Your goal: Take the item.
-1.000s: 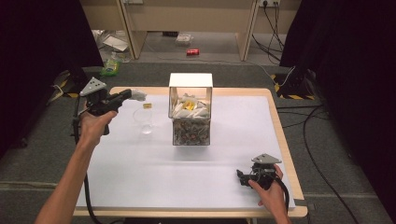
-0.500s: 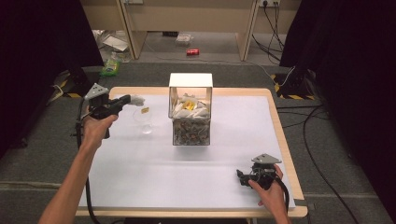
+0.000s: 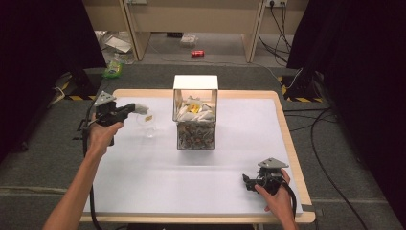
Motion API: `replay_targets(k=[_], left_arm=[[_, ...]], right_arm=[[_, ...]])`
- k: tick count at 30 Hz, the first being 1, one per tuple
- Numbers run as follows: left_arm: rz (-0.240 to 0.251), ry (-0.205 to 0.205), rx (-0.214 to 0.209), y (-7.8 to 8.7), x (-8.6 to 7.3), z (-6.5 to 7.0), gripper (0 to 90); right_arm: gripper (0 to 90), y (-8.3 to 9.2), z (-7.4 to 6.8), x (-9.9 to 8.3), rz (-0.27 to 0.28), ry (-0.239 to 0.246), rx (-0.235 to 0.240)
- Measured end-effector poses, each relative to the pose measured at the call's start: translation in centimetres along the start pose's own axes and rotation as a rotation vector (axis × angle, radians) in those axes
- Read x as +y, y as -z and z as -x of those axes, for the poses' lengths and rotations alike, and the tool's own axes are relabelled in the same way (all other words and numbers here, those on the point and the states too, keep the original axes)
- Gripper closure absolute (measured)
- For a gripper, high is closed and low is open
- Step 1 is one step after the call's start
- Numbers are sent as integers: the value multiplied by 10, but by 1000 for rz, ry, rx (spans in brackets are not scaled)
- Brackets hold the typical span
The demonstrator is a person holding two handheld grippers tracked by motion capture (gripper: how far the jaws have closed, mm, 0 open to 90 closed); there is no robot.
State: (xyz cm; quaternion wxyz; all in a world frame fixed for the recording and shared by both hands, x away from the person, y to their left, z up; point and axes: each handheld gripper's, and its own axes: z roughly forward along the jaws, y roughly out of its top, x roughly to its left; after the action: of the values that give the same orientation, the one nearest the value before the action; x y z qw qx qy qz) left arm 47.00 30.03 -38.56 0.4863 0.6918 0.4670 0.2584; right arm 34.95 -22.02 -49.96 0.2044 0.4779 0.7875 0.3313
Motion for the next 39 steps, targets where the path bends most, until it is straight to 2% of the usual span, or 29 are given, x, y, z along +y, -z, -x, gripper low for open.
replay_targets(k=[5, 13, 23, 39], left_arm=[[-21, 0, -1, -5, -6, 1, 892], [-62, -23, 1, -13, -16, 5, 891], [-93, -34, 3, -23, -20, 8, 889], [-105, -34, 6, -27, -22, 9, 858]], right_arm=[[83, 0, 0, 0, -1, 0, 0], [83, 0, 0, 0, -1, 0, 0], [83, 0, 0, 0, -1, 0, 0], [83, 0, 0, 0, 0, 0, 0]])
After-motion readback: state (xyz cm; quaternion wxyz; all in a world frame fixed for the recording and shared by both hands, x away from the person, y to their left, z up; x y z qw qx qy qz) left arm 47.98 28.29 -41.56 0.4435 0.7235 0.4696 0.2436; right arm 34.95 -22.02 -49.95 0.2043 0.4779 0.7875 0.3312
